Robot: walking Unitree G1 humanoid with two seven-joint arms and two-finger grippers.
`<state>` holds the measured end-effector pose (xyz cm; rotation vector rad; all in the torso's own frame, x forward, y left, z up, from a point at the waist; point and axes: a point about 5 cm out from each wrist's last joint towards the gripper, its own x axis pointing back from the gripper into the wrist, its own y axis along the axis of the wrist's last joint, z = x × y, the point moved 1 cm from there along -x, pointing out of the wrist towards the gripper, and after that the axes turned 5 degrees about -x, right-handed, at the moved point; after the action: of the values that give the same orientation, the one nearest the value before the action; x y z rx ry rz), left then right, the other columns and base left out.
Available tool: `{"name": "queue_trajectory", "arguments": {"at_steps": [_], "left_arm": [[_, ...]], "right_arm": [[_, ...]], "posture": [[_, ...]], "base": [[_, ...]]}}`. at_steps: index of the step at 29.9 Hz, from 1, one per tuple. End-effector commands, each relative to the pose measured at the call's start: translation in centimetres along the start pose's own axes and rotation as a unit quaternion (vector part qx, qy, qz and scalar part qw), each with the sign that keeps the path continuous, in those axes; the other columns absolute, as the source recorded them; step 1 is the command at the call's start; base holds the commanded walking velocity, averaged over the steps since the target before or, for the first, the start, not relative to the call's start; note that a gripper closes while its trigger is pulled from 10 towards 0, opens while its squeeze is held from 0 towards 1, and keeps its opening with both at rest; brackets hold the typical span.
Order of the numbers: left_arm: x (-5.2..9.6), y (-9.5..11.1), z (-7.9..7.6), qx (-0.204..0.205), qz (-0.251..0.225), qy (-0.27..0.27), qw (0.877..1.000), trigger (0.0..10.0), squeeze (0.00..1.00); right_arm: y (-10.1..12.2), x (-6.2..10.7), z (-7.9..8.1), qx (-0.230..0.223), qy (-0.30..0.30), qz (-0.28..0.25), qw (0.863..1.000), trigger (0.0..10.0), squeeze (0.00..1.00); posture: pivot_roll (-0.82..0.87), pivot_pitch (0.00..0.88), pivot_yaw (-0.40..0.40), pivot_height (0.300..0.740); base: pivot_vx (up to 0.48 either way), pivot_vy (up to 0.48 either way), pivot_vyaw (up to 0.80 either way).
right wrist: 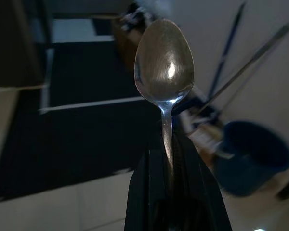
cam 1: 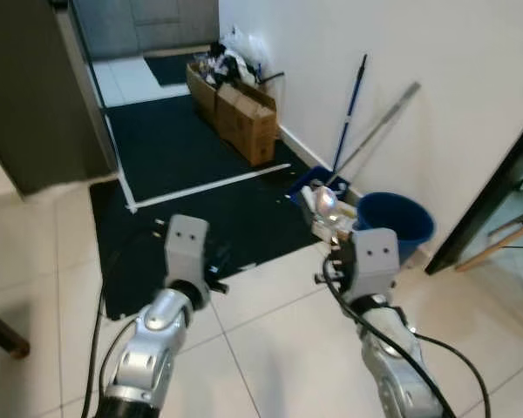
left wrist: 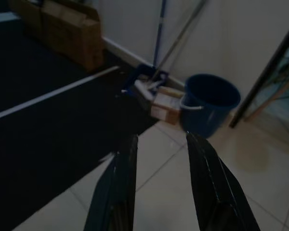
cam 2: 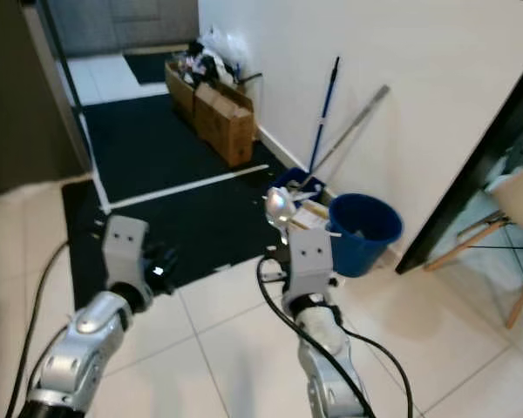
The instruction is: Setting the table
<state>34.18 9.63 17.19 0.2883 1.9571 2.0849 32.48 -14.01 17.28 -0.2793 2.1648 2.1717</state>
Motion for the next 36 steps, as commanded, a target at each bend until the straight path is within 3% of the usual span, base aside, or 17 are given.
{"name": "queue_trajectory", "arguments": {"at_steps": [1,19,36], "left_arm": [[0.31,-0.84,0.72,-0.001,0.024,0.018,1.0,10.0,0.0],[0.3,-0.69,0.78,-0.007,0.026,0.024,0.999,10.0,0.0],[0.24,-0.75,0.7,-0.013,0.03,0.021,0.999,10.0,0.0]], "right_arm": [[-0.05,0.19,0.55,-0.013,0.012,-0.001,1.0,10.0,0.0],[0.25,0.21,1.3,-0.043,0.042,-0.001,0.998,10.0,0.0],[0.29,0.05,0.87,-0.047,0.035,-0.001,0.998,10.0,0.0]], "posture": [[0.0,0.123,0.038,0.74],[0.0,0.119,0.04,0.74],[0.0,0.107,0.046,0.74]], "base": [[0.0,0.0,0.43],[0.0,0.0,0.77],[0.0,0.0,0.8]]}}
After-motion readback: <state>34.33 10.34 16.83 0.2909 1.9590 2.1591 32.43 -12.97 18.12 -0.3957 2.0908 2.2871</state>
